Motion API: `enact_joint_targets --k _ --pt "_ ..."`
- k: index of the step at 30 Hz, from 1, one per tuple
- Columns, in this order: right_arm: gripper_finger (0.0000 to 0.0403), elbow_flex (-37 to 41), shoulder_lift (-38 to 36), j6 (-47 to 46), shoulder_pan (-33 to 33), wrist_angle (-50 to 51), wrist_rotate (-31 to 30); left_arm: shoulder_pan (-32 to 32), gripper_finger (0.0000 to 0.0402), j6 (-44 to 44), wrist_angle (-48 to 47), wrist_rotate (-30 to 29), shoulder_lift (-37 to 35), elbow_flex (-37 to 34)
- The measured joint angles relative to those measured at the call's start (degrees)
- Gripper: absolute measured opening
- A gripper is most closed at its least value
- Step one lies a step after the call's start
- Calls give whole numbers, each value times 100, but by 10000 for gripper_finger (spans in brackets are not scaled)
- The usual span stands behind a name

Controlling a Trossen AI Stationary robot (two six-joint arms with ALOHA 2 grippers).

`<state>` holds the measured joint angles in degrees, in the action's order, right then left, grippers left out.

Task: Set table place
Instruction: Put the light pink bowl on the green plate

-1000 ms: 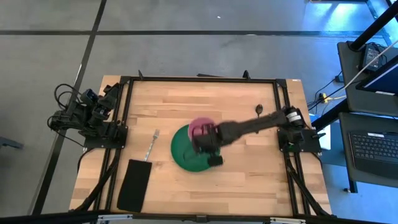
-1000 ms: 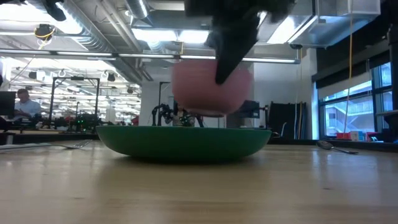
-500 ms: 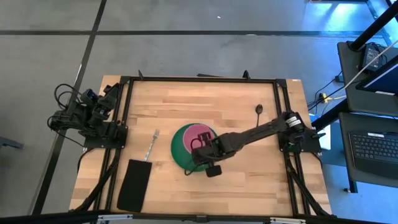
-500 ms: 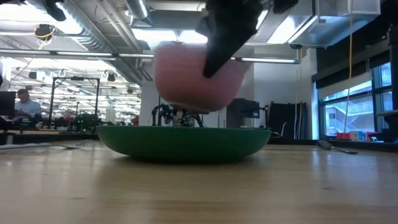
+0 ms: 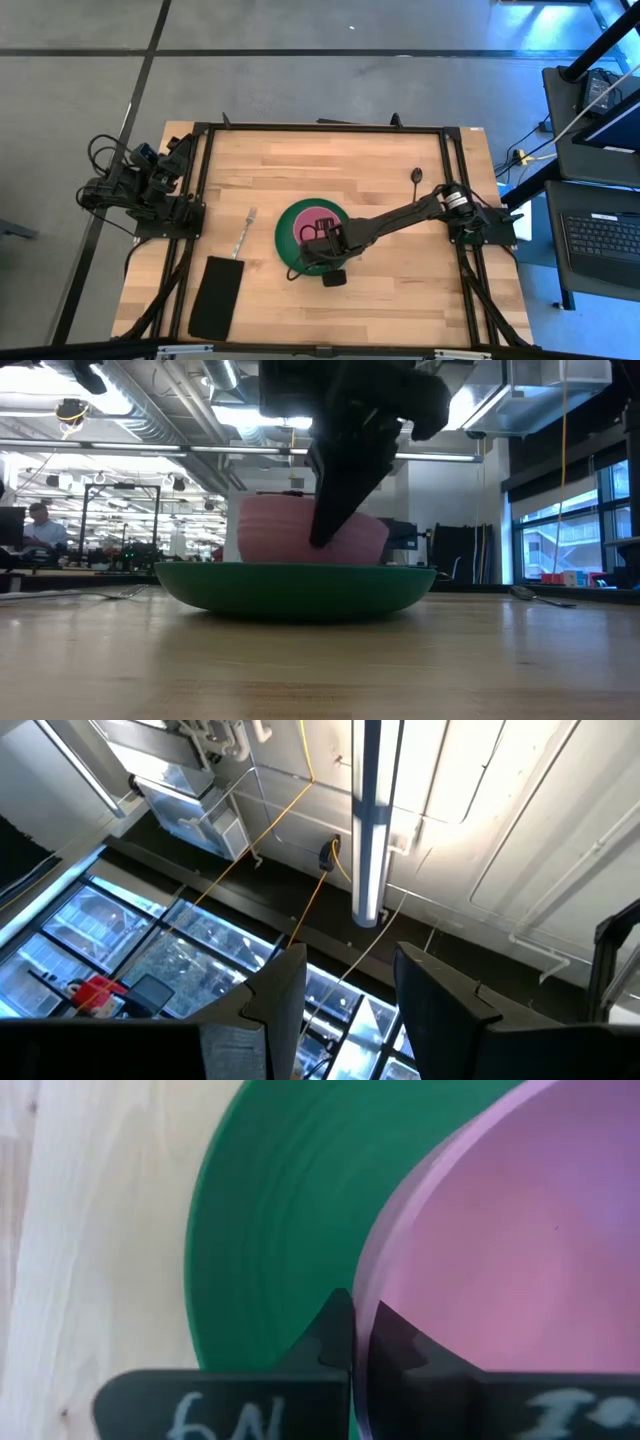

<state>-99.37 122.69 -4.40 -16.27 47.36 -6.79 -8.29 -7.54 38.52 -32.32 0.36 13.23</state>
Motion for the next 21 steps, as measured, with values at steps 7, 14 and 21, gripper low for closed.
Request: enact_joint_targets --k 7,14,21 --pt "11 -22 205 -118 4 -348 -24 0 147 8 -28 -2 0 0" --pt "43 -10 238 -304 10 -370 114 2 147 16 -42 -2 0 0" --pt "94 -35 250 -456 12 -218 145 2 147 17 -41 -2 0 0"
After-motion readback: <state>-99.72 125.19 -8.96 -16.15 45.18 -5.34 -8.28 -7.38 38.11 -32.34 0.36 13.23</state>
